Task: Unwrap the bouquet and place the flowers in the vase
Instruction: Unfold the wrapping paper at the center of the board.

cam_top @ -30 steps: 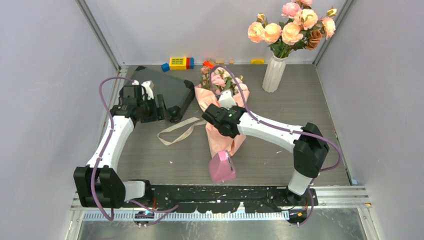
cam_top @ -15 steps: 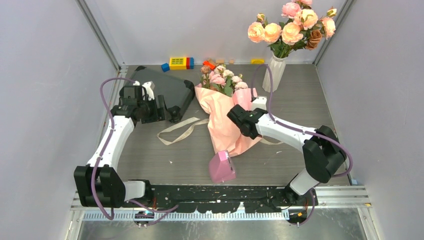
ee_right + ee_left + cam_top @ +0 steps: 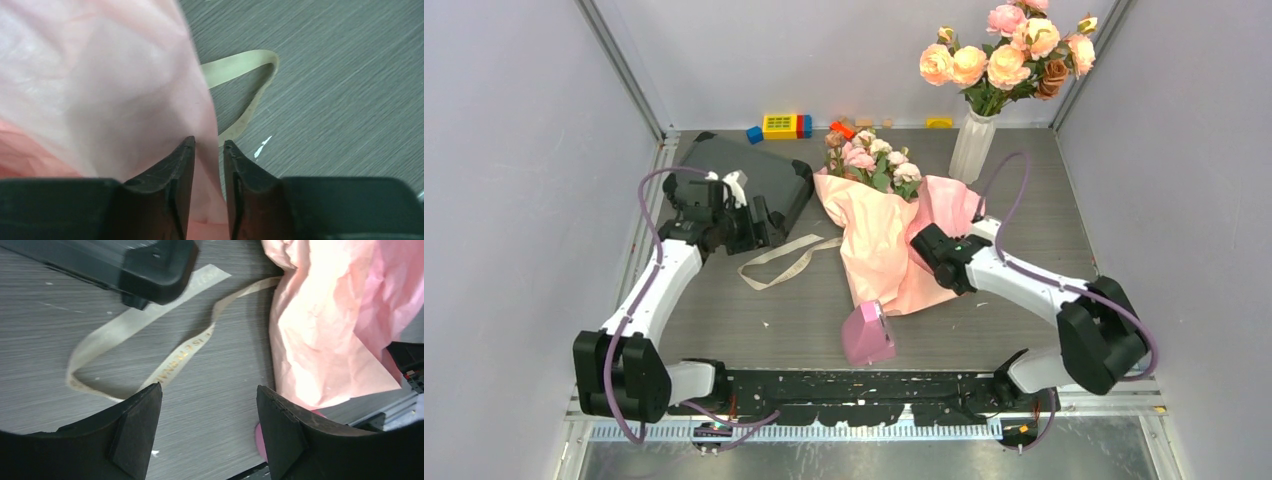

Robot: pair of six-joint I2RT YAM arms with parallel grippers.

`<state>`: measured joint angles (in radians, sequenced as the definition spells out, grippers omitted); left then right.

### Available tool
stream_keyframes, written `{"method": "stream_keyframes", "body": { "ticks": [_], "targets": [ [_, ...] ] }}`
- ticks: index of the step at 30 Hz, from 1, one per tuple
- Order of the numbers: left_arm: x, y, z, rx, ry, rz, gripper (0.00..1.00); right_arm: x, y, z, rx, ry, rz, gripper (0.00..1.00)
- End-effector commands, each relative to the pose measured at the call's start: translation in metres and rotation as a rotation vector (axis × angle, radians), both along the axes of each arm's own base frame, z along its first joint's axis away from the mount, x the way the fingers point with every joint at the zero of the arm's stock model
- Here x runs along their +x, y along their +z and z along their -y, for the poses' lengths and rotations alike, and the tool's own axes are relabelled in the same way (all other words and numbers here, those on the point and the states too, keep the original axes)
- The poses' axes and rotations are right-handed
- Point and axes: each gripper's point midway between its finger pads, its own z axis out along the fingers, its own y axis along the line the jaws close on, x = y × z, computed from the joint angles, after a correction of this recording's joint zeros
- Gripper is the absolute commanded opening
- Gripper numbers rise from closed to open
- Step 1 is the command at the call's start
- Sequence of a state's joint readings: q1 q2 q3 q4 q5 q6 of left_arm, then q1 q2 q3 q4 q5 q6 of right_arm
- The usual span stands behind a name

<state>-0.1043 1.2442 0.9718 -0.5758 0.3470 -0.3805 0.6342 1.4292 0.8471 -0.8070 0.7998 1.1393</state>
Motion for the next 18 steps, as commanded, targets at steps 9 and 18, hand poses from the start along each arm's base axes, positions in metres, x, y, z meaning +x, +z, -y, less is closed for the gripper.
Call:
{"method": "stream_keyframes", "body": {
  "ticks": [9,18],
  "targets": [
    [0.008,0.021,0.082,-0.293,-0.036,0.048,0.7,0.011,0.095,0.037,0.046,-0.069,0.377,0.68],
    [0.021,0.004,0.11,-0.333,-0.052,0.015,0.69,0.042,0.171,-0.027,0.214,0.35,0.53,0.74]
  ]
}}
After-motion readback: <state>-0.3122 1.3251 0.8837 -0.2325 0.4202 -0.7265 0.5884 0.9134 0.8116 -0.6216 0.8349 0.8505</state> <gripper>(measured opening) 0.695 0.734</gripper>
